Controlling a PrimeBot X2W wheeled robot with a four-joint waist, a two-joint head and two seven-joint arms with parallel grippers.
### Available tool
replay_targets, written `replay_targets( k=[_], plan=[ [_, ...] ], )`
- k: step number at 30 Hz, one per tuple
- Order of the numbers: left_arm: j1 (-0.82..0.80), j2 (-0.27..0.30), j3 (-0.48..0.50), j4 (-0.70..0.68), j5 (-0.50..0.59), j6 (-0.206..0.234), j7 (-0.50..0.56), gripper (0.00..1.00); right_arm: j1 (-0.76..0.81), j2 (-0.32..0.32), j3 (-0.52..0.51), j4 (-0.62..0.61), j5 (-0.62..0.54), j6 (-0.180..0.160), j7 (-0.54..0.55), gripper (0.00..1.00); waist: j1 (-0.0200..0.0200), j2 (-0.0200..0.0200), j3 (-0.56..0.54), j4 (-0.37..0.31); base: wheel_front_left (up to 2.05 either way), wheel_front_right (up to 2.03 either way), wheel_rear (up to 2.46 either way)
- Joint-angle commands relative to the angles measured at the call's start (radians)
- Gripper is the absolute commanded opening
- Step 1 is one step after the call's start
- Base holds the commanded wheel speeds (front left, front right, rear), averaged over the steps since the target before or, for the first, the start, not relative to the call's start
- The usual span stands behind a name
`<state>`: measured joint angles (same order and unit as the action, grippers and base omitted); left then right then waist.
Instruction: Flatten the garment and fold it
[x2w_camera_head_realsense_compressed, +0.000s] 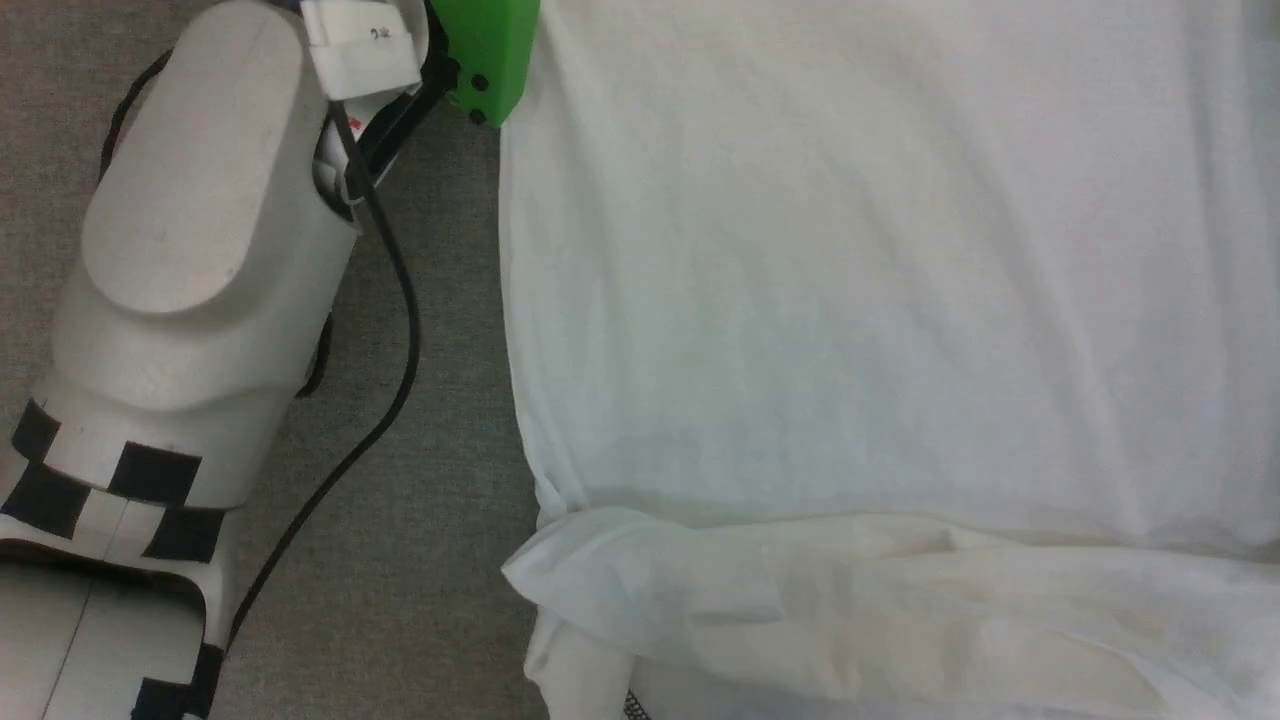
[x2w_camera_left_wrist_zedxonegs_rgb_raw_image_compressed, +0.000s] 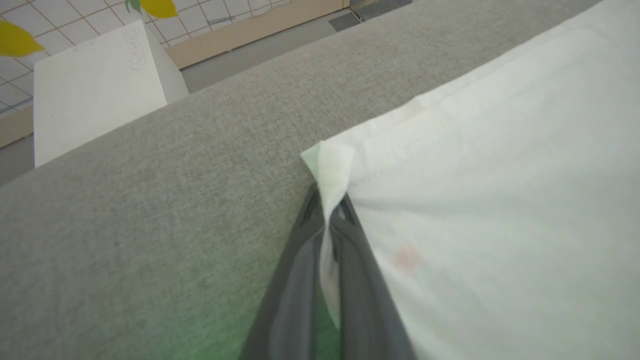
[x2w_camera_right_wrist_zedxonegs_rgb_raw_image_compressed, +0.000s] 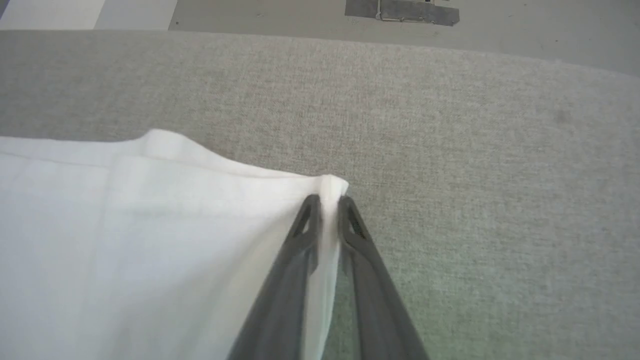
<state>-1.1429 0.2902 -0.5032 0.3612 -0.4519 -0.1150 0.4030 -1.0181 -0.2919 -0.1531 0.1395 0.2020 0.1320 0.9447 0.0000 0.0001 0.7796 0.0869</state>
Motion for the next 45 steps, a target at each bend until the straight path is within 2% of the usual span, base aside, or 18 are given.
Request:
replay_targets(
  k=[1,14,24,34,40,45],
  plan=[
    [-0.002,0.005,-0.005,0.026,-0.003,-0.002,0.0,0.0,-0.003,0.008,-0.003,0.015,-0.009,-0.001,-0.005,0.0,0.0,-0.0001,0.004,-0.001,0.0,0.0,0.0],
    [-0.058,-0.001,0.119,0.066,-0.02,0.082,-0.254,0.0,-0.061,-0.03,-0.04,0.05,-0.022,-0.001,-0.217,0.0,0.0,-0.0001,-0.068,-0.016,0.0,0.0,0.0],
    [-0.001,0.02,0.148,0.065,-0.051,0.061,-0.358,0.0,-0.002,-0.052,0.013,0.073,0.026,-0.001,-0.368,0.0,0.0,-0.0001,-0.201,-0.019,0.0,0.0,0.0],
    [0.278,0.086,0.136,-0.14,-0.068,0.034,-0.472,0.0,0.237,-0.077,0.051,-0.068,0.172,-0.001,-0.425,0.0,0.0,-0.0001,-0.344,-0.027,0.0,0.0,0.0],
    [0.516,0.139,0.108,-0.328,-0.034,0.065,-0.526,0.0,0.444,-0.068,0.001,-0.206,0.235,-0.001,-0.427,0.0,0.0,-0.0001,-0.417,-0.02,0.0,0.0,0.0],
    [0.696,0.179,0.068,-0.447,0.023,0.11,-0.557,0.0,0.627,-0.025,-0.059,-0.306,0.262,-0.001,-0.435,0.0,0.0,-0.0001,-0.47,-0.015,0.0,0.0,0.0]
  ],
)
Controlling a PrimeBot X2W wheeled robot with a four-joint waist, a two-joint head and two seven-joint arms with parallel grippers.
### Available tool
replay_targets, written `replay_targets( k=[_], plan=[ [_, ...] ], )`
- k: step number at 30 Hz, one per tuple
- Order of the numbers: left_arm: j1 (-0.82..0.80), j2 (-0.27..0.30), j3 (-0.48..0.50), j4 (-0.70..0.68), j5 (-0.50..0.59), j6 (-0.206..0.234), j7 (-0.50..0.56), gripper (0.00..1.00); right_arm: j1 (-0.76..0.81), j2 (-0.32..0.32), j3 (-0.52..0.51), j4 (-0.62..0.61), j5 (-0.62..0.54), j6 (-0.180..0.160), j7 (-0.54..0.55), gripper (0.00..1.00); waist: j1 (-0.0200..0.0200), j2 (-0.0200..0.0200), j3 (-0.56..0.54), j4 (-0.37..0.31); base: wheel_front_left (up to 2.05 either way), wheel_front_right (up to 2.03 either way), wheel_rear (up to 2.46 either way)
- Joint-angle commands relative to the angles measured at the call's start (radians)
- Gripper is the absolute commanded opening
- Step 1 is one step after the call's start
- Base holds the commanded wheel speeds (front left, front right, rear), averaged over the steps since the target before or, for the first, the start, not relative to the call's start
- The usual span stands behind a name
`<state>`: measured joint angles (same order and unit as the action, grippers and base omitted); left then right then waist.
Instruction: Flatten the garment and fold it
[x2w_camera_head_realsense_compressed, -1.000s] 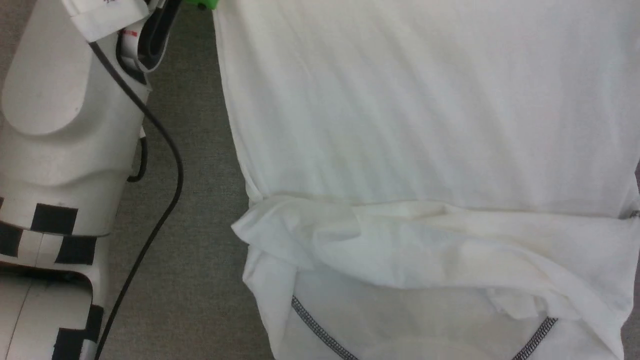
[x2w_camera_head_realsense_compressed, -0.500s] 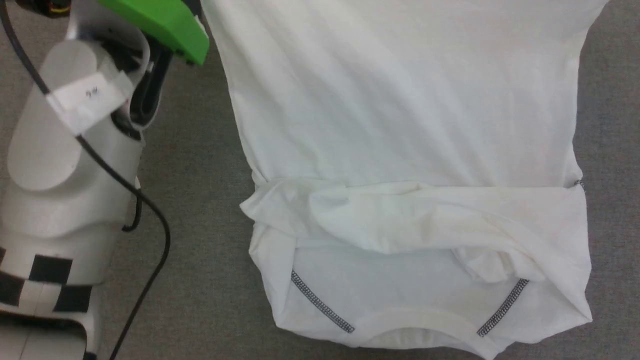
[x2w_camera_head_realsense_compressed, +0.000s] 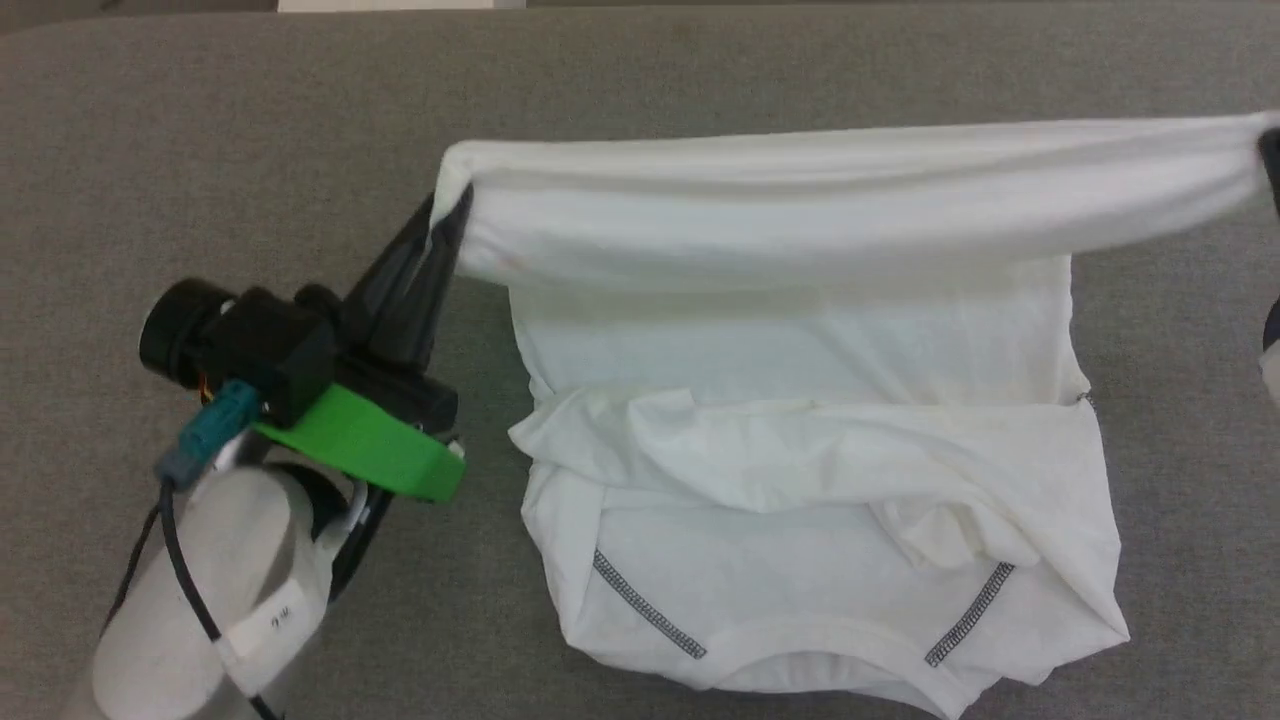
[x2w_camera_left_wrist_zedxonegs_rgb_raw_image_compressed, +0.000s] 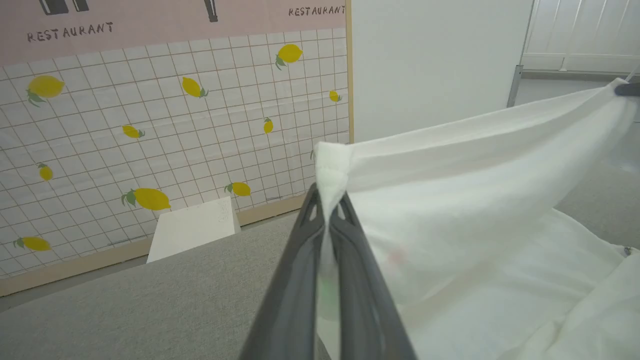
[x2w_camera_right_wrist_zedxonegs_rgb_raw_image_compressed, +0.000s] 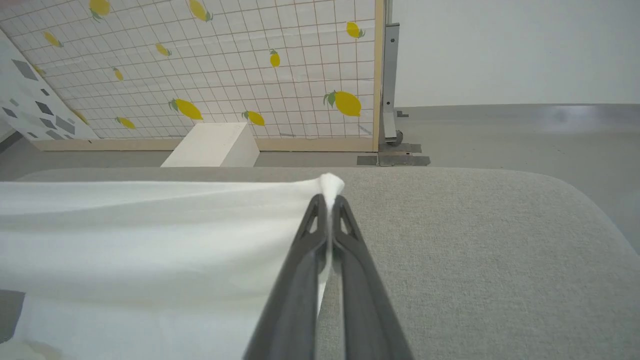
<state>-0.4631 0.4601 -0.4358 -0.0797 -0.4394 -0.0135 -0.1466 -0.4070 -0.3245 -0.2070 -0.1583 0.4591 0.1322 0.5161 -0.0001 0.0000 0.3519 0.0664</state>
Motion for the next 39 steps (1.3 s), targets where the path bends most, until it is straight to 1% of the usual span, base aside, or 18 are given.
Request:
replay_targets(
  k=[1,4,9,11,15,21,24,27,30,31,34,36,37,38,39],
  plan=[
    [0.044,0.012,-0.007,-0.019,0.019,0.014,-0.016,0.0,0.046,0.019,-0.016,-0.022,0.01,-0.002,-0.009,0.0,0.0001,0.0,-0.052,0.008,0.0,0.0,0.0],
    [0.128,0.019,-0.032,-0.055,0.045,0.037,-0.039,0.0,0.148,0.058,-0.043,-0.07,0.019,-0.002,-0.016,0.0,0.0001,0.0,-0.077,0.013,0.0,0.0,0.0],
    [0.252,0.019,-0.068,-0.105,0.057,0.067,-0.057,0.0,0.297,0.116,-0.067,-0.131,0.037,-0.002,-0.033,0.0,0.0001,0.0,-0.102,0.013,0.0,0.0,0.0],
    [0.293,0.016,-0.079,-0.114,0.056,0.077,-0.063,0.0,0.35,0.139,-0.072,-0.138,0.045,-0.002,-0.041,0.0,0.0001,0.0,-0.107,0.01,0.0,0.0,0.0],
    [0.364,-0.007,-0.087,-0.115,0.032,0.098,-0.078,0.0,0.446,0.192,-0.081,-0.139,0.056,-0.002,-0.057,0.0,0.0001,0.0,-0.115,0.005,0.0,0.0,0.0],
    [0.477,-0.031,-0.074,-0.126,0.004,0.13,-0.103,0.0,0.557,0.228,-0.079,-0.138,0.066,-0.002,-0.083,0.0,0.0001,0.0,-0.13,-0.015,0.0,0.0,0.0],
    [0.532,-0.019,-0.085,-0.123,0.015,0.124,-0.108,0.0,0.607,0.237,-0.079,-0.135,0.079,-0.002,-0.088,0.0,0.0001,0.0,-0.14,-0.021,0.0,0.0,0.0],
    [0.586,-0.02,-0.097,-0.118,0.023,0.117,-0.112,0.0,0.658,0.236,-0.066,-0.133,0.082,-0.002,-0.096,0.0,0.0001,0.0,-0.15,-0.028,0.0,0.0,0.0],
    [0.612,-0.011,-0.118,-0.099,0.047,0.091,-0.114,0.0,0.701,0.225,-0.04,-0.127,0.089,-0.002,-0.107,0.0,0.0001,0.0,-0.16,-0.028,0.0,0.0,0.0],
    [0.617,-0.005,-0.132,-0.081,0.065,0.075,-0.114,0.0,0.717,0.218,-0.026,-0.121,0.093,-0.002,-0.114,0.0,0.0001,0.0,-0.166,-0.028,0.0,0.0,0.0],
    [0.619,0.009,-0.162,-0.037,0.129,0.047,-0.115,0.19,0.747,0.188,0.008,-0.105,0.091,-0.002,-0.13,0.0,0.0001,0.0,-0.177,-0.028,0.0,0.0,0.0],
    [0.621,0.017,-0.183,-0.006,0.173,0.032,-0.115,0.36,0.763,0.163,0.029,-0.093,0.089,-0.002,-0.142,0.0,0.0001,0.0,-0.181,-0.027,0.0,0.0,0.0],
    [0.623,0.019,-0.192,0.008,0.193,0.024,-0.115,0.45,0.771,0.148,0.038,-0.086,0.087,-0.002,-0.149,0.16,0.0001,0.0,-0.183,-0.026,0.0,0.0,0.0],
    [0.625,0.018,-0.197,0.019,0.205,0.019,-0.115,0.66,0.776,0.139,0.042,-0.079,0.086,-0.002,-0.155,0.32,0.0001,0.0,-0.185,-0.025,0.0,0.0,0.0],
    [0.627,0.013,-0.198,0.026,0.213,0.015,-0.115,0.95,0.78,0.131,0.043,-0.073,0.086,-0.002,-0.163,0.45,0.0001,0.0,-0.187,-0.024,0.0,0.0,0.0]
  ],
)
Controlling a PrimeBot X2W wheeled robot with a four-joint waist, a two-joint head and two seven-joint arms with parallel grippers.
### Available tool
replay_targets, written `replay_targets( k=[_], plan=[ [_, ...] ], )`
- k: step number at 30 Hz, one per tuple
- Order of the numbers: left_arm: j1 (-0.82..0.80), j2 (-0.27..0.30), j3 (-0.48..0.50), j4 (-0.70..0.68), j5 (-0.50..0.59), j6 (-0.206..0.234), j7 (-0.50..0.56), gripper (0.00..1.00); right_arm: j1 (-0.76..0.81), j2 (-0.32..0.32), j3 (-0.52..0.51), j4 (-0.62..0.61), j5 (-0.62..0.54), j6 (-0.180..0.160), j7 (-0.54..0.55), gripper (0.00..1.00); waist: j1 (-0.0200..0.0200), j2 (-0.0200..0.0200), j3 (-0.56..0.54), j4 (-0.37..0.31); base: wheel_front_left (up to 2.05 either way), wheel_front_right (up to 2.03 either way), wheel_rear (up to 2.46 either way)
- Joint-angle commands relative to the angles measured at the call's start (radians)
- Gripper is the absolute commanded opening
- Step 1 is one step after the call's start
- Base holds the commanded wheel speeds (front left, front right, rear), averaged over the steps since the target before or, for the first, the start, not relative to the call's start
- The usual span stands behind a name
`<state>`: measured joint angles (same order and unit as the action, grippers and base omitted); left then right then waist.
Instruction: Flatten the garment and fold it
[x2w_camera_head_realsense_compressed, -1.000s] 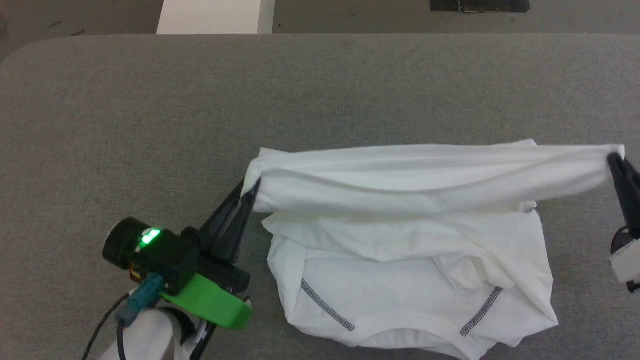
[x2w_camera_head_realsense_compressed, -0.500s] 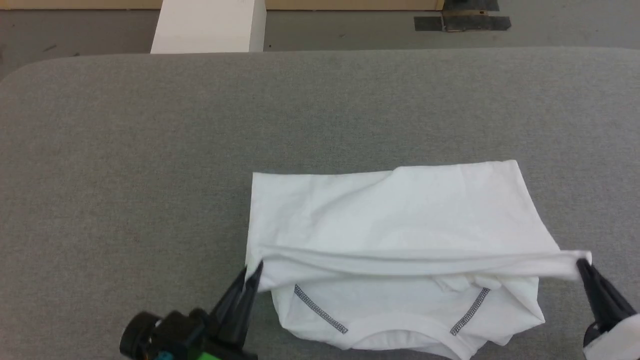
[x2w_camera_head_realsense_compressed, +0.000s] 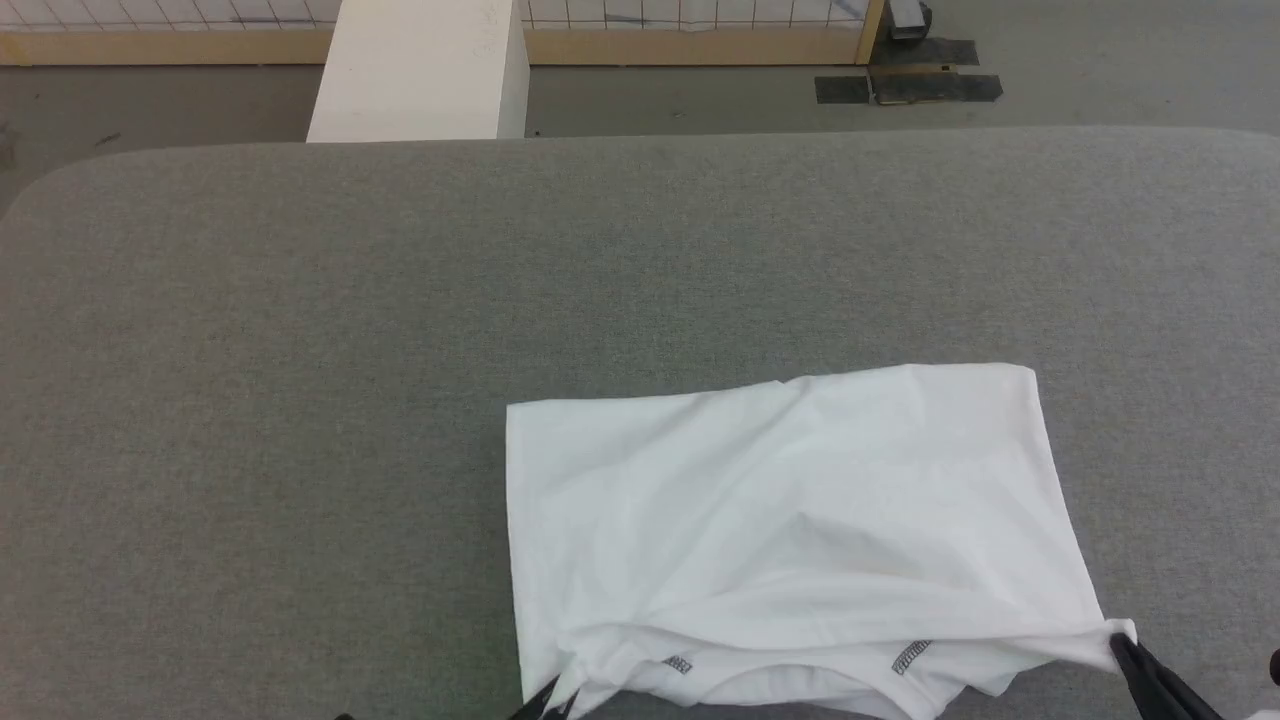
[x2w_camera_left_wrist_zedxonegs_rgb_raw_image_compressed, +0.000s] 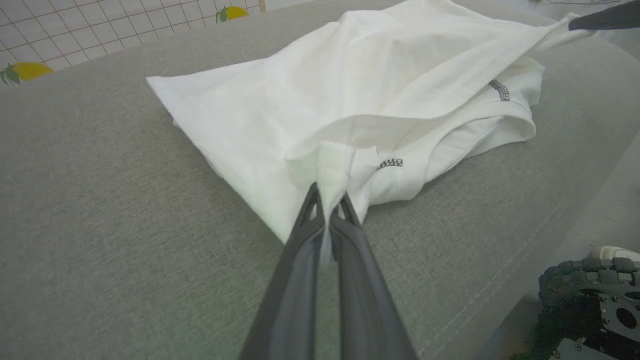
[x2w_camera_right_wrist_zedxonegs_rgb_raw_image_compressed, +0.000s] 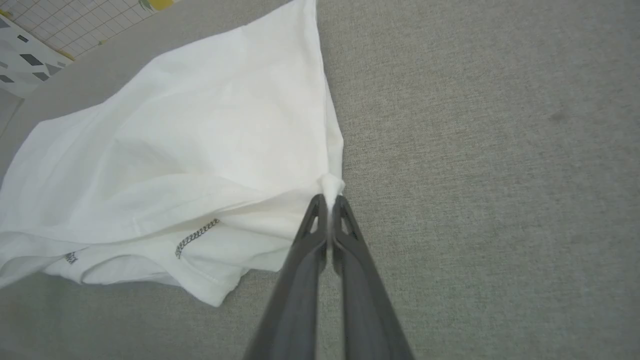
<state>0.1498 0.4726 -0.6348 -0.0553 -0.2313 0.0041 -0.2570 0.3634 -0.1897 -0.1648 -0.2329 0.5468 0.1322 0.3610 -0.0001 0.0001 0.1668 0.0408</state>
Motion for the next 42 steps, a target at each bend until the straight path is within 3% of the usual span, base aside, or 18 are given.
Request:
replay_targets(
  k=[1,2,7,12,15,19,24,31,42],
  plan=[
    [0.016,-0.006,0.005,0.005,0.007,-0.005,-0.004,1.0,0.012,-0.009,0.0,0.007,-0.002,-0.002,-0.014,0.63,0.0001,-0.0001,-0.003,0.003,0.0,0.0,0.0],
    [0.018,-0.016,0.013,0.009,0.006,-0.006,-0.005,1.0,0.014,-0.015,0.0,0.012,-0.002,-0.002,-0.02,1.0,0.0001,-0.0001,-0.004,0.005,0.0,0.0,0.0],
    [0.048,-0.082,0.112,-0.032,-0.05,0.002,-0.005,1.0,0.015,-0.039,-0.01,0.01,0.02,-0.002,-0.025,1.0,0.0001,-0.0001,-0.009,0.013,0.0,0.0,0.0],
    [0.099,-0.212,0.346,-0.157,-0.193,-0.012,-0.005,1.0,-0.002,-0.041,-0.064,-0.048,0.095,-0.002,-0.01,1.0,0.0001,-0.0001,-0.014,0.017,0.0,0.0,0.0],
    [0.103,-0.267,0.453,-0.222,-0.184,-0.028,-0.005,1.0,-0.03,-0.038,-0.114,-0.062,0.081,-0.002,0.008,1.0,0.0001,-0.0001,-0.016,0.019,0.0,0.0,0.0],
    [0.086,-0.344,0.546,-0.28,-0.118,-0.017,-0.005,1.0,-0.09,-0.025,-0.134,-0.046,0.013,-0.002,0.053,1.0,0.0001,-0.0001,-0.011,0.023,0.0,0.0,0.0],
    [0.064,-0.391,0.584,-0.298,-0.054,0.005,-0.005,1.0,-0.166,0.0,-0.104,0.001,-0.043,-0.002,0.103,1.0,0.0001,-0.0001,0.004,0.032,0.0,0.0,0.0],
    [0.048,-0.409,0.592,-0.259,0.024,0.028,-0.005,1.0,-0.23,0.004,-0.044,0.118,-0.095,-0.002,0.152,1.0,0.0001,-0.0001,0.026,0.057,0.0,0.0,0.0],
    [0.028,-0.415,0.56,-0.174,0.049,0.008,-0.005,1.0,-0.3,-0.022,0.018,0.295,-0.1,-0.002,0.141,1.0,0.0001,-0.0001,0.035,0.089,0.0,0.0,0.0]
  ],
)
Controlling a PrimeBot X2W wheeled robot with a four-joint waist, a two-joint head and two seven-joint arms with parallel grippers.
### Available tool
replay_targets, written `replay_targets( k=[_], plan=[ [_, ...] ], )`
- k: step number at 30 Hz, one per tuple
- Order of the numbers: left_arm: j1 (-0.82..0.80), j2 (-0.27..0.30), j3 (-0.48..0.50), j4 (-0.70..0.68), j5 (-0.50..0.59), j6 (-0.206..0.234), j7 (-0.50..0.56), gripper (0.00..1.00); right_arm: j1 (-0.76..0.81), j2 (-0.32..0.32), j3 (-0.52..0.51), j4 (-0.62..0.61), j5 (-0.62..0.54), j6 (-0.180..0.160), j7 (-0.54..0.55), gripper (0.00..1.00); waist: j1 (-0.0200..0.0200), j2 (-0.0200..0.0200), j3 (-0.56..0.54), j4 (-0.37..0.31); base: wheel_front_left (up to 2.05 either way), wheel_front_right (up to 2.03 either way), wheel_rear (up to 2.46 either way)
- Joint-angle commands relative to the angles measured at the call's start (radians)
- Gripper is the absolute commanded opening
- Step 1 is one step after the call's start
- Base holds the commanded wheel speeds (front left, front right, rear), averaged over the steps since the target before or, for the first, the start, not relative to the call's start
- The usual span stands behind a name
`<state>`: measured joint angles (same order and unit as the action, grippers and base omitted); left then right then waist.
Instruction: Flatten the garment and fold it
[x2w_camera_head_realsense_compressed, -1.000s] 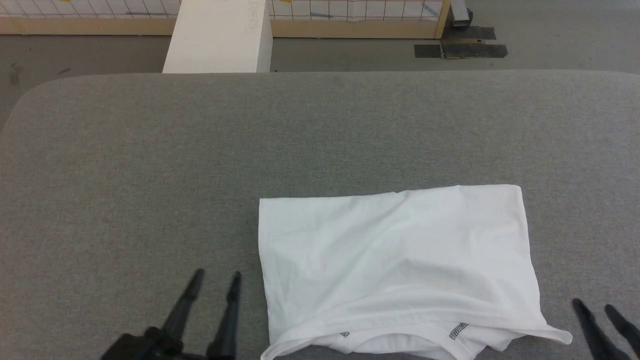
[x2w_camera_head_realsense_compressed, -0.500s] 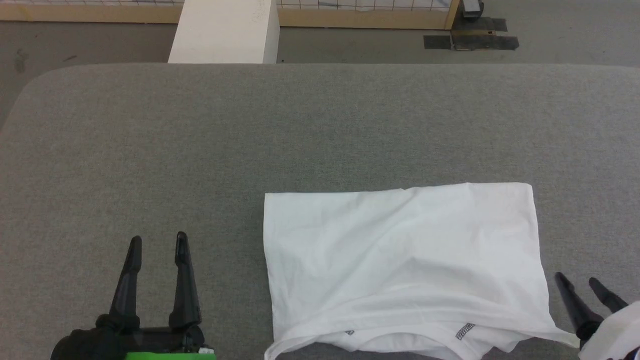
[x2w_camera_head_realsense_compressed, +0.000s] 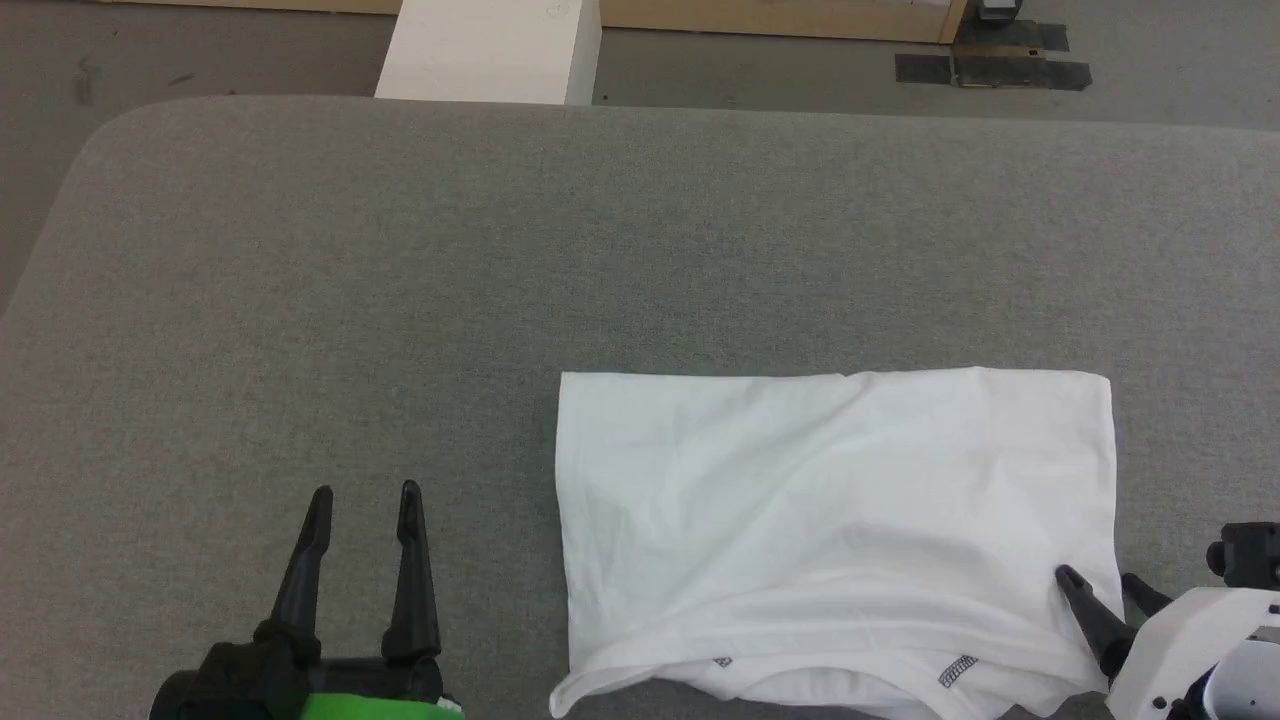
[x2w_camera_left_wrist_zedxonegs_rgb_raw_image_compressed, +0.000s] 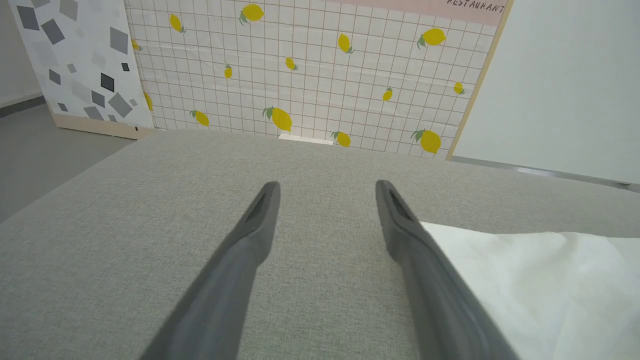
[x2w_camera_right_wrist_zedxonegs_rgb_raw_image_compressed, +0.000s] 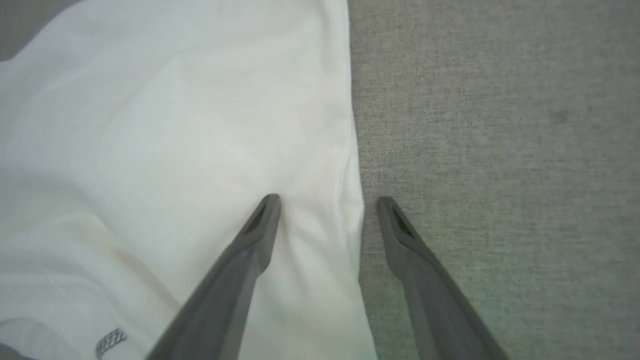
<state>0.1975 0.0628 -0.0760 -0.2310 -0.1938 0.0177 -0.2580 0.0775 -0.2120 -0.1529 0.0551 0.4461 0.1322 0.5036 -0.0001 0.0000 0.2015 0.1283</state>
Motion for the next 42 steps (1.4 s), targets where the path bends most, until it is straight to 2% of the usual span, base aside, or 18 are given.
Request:
replay_targets(
  k=[1,2,3,4,5,11,22,26,31,38,42],
  plan=[
    [-0.022,-0.006,-0.002,0.008,0.011,-0.007,-0.004,1.0,-0.019,0.001,0.013,0.023,0.006,-0.002,0.0,0.97,0.0001,0.0,0.0,0.002,0.0,0.0,0.0],
    [-0.024,-0.006,-0.004,0.013,0.011,-0.009,-0.004,1.0,-0.024,0.003,0.019,0.036,0.011,-0.002,0.003,0.68,0.0001,0.0,0.0,0.003,0.0,0.0,0.0],
    [-0.026,-0.006,-0.006,0.019,0.011,-0.011,-0.004,1.0,-0.03,0.004,0.027,0.05,0.016,-0.002,0.005,0.44,0.0001,0.0,-0.001,0.003,0.0,0.0,0.0],
    [-0.027,-0.006,-0.007,0.023,0.012,-0.012,-0.004,1.0,-0.035,0.005,0.033,0.06,0.02,-0.002,0.005,0.1,0.0001,0.0,-0.002,0.003,0.0,0.0,0.0],
    [-0.029,-0.006,-0.008,0.028,0.013,-0.013,-0.004,1.0,-0.041,0.007,0.039,0.071,0.024,-0.002,0.004,0.0,0.0001,0.0,-0.003,0.003,0.0,0.0,0.0],
    [-0.032,-0.005,-0.004,0.044,0.014,-0.018,-0.004,1.0,-0.078,0.008,0.028,0.1,0.028,-0.002,-0.034,0.0,0.0001,0.0,-0.017,-0.005,0.0,0.0,0.0],
    [-0.011,-0.002,-0.004,0.069,0.011,-0.025,-0.004,1.0,-0.092,-0.053,-0.207,0.094,-0.017,-0.002,-0.076,0.0,0.0001,0.0,-0.051,-0.035,0.0,0.0,0.0],
    [-0.004,-0.003,-0.005,0.075,0.007,-0.026,-0.004,1.0,-0.076,-0.065,-0.229,0.046,-0.027,-0.002,-0.047,0.0,0.0001,0.0,-0.057,-0.049,0.0,0.0,0.0],
    [-0.009,-0.004,-0.013,0.084,0.001,-0.03,-0.004,1.0,-0.058,-0.062,-0.168,-0.071,-0.006,-0.002,0.008,0.0,0.0001,0.0,-0.057,-0.065,0.0,0.0,0.0],
    [-0.023,-0.007,-0.028,0.1,-0.008,-0.03,-0.004,1.0,-0.056,-0.039,0.023,-0.277,0.032,-0.002,0.11,0.0,0.0001,0.0,-0.054,-0.069,0.0,0.0,0.0],
    [-0.031,-0.008,-0.037,0.11,-0.013,-0.034,-0.004,1.0,-0.072,-0.035,0.128,-0.339,0.043,-0.002,0.15,0.0,0.0001,0.0,-0.054,-0.054,0.0,0.0,0.0]
  ],
)
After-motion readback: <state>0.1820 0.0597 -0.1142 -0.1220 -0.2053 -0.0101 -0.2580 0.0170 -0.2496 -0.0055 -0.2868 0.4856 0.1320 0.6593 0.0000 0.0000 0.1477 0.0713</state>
